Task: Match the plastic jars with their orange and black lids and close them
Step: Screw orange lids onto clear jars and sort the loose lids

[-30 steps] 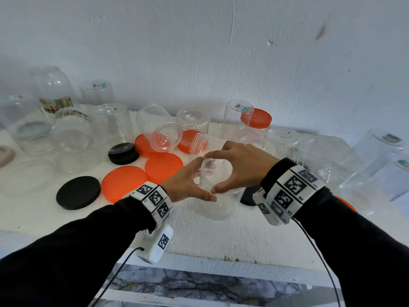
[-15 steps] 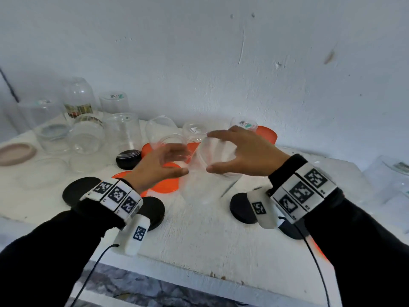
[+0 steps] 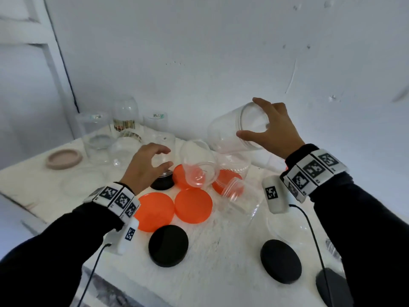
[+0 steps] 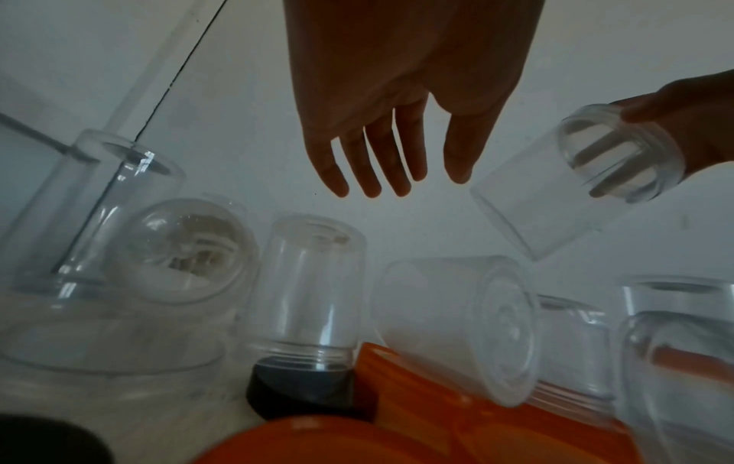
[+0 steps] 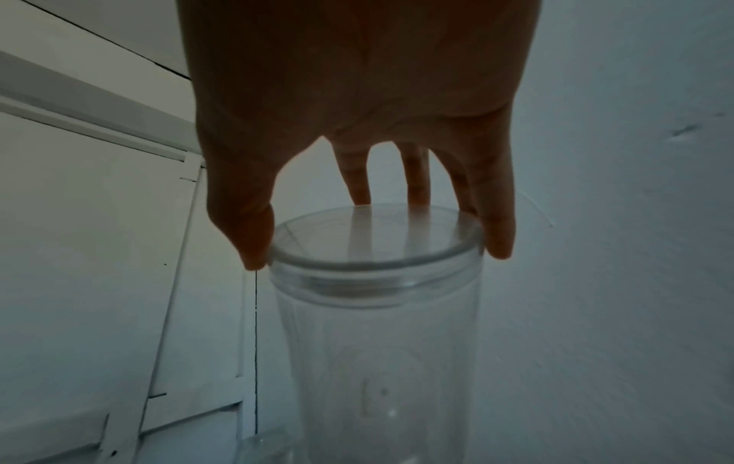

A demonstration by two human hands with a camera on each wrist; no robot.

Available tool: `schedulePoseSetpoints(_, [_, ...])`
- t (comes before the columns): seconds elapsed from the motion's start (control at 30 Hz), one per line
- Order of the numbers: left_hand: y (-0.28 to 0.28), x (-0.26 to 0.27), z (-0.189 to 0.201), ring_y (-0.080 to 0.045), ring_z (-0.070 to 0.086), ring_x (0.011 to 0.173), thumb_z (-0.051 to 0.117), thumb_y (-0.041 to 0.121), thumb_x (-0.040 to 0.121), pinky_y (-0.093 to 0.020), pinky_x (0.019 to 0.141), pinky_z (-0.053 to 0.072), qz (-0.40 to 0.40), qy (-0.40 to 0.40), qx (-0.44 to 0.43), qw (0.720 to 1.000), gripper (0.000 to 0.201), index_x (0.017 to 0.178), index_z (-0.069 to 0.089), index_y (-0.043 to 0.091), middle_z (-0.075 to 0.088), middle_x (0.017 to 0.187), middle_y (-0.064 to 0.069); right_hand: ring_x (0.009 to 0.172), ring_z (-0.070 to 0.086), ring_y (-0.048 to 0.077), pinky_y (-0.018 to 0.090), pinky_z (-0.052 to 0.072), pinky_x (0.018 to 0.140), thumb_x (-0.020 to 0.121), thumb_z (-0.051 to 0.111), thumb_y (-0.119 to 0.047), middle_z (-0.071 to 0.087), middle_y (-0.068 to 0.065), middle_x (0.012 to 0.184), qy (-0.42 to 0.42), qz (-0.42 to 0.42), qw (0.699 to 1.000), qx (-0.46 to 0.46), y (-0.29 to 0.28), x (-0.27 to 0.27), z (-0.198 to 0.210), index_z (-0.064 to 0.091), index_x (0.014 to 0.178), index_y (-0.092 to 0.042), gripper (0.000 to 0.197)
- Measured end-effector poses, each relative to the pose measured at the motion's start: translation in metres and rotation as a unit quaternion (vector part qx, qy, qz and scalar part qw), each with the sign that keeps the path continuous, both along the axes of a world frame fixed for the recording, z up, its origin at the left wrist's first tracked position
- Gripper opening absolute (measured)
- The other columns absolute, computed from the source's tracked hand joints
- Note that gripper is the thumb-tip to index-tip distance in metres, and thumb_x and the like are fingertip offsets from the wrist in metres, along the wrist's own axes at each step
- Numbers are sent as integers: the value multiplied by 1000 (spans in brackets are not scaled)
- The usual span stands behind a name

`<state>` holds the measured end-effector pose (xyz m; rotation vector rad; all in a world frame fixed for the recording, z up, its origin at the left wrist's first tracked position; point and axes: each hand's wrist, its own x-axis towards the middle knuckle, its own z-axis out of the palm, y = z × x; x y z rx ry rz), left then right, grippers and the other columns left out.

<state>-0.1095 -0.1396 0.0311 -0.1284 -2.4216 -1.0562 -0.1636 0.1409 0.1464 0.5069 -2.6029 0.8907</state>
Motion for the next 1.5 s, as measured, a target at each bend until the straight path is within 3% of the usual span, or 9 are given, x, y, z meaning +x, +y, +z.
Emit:
schedulePoseSetpoints(0.13, [-16, -35, 3, -22, 42, 120, 70, 21, 80, -35, 101, 32, 32, 5, -73, 997, 37, 114, 58, 14, 53, 123, -4, 125, 41, 24, 35, 37, 104, 70, 78, -40, 30, 9, 139, -11, -13, 1000, 19, -21, -38, 1, 32, 142, -26, 86])
schedulePoseSetpoints(0.3, [-21, -76, 1, -23, 41, 125, 74, 27, 75, -33, 104, 27, 51, 19, -120, 991, 54, 123, 55, 11, 50, 131, -5, 124, 41, 26, 31, 35, 99, 71, 77, -39, 28, 8, 141, -48, -23, 997, 47, -43, -85, 3, 30, 143, -26, 86])
schedulePoseSetpoints(0.47, [-18, -98, -11, -18, 31, 134, 69, 36, 78, -47, 112, 12, 77, -34, -170, 982, 60, 131, 48, 16, 41, 141, 1, 126, 39, 27, 34, 35, 101, 70, 78, -38, 28, 7, 141, -100, -12, 987, 123, -60, -123, 1, 30, 142, -27, 86])
schedulePoseSetpoints(0.6, [-19, -104, -15, -16, 31, 134, 63, 39, 83, -44, 113, 15, 89, -64, -205, 973, 55, 132, 47, 18, 39, 143, 3, 128, 37, 27, 36, 36, 101, 71, 78, -37, 27, 5, 143, -144, -1, 971, 190, -68, -145, -3, 28, 143, -29, 88])
schedulePoseSetpoints(0.83, [-20, -105, -18, -18, 44, 125, 65, 24, 83, -40, 106, 27, 87, -41, -190, 977, 40, 121, 58, 14, 54, 131, 1, 133, 32, 25, 38, 32, 105, 70, 80, -33, 28, 2, 145, -215, 25, 932, 290, -83, -178, -19, 27, 144, -31, 91])
schedulePoseSetpoints(1.1, [-20, -105, -15, -17, 39, 128, 62, 25, 85, -38, 107, 22, 85, -55, -193, 976, 41, 124, 55, 16, 51, 133, 3, 132, 33, 22, 37, 36, 100, 69, 80, -33, 30, -3, 144, -251, 47, 889, 379, -102, -195, -33, 28, 142, -36, 89])
schedulePoseSetpoints(1.4, [-19, -103, -14, -16, 40, 128, 63, 25, 85, -39, 108, 23, 87, -63, -190, 976, 41, 124, 55, 16, 51, 134, 3, 137, 28, 21, 38, 28, 108, 73, 77, -34, 29, -2, 149, -264, 65, 881, 388, -102, -202, -44, 25, 144, -34, 88])
schedulePoseSetpoints(1.5, [-18, -102, -13, -15, 38, 129, 61, 26, 86, -38, 109, 22, 86, -66, -191, 976, 42, 126, 54, 17, 50, 135, 4, 137, 28, 21, 37, 26, 109, 74, 76, -34, 28, -2, 150, -266, 65, 892, 360, -97, -195, -39, 26, 144, -34, 86])
